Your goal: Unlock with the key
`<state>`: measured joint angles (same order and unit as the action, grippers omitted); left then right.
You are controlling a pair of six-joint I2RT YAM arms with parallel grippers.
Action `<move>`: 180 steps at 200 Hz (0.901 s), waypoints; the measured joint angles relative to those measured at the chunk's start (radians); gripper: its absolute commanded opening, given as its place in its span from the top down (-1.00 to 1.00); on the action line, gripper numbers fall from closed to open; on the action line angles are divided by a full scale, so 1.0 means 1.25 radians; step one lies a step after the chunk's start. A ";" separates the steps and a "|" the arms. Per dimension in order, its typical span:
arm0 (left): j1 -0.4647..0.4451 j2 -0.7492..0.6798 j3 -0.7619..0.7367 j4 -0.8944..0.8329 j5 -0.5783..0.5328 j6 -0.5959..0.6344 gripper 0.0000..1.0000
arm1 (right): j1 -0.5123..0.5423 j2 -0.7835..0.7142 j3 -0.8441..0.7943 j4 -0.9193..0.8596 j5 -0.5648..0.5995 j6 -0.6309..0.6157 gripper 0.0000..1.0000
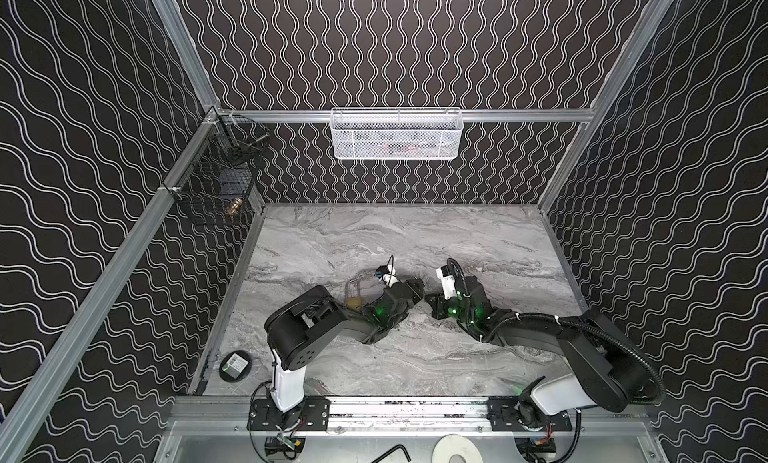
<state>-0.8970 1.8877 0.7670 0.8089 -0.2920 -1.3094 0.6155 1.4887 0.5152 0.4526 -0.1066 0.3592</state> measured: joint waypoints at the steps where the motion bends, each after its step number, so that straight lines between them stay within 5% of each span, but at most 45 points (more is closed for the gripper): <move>1: 0.000 0.000 0.000 0.000 0.000 0.000 1.00 | 0.000 0.000 0.000 -0.001 0.000 0.000 1.00; 94: 0.038 -0.069 -0.041 -0.016 0.038 -0.014 1.00 | 0.005 -0.017 -0.008 0.038 -0.016 -0.025 1.00; 180: 0.099 -0.167 -0.074 -0.143 -0.040 0.022 1.00 | 0.004 -0.046 -0.037 0.074 -0.013 -0.037 1.00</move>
<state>-0.7734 1.6794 0.6750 0.6304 -0.3416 -1.2823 0.6201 1.4311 0.4686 0.5453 -0.1226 0.3130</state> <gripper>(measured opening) 0.322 0.064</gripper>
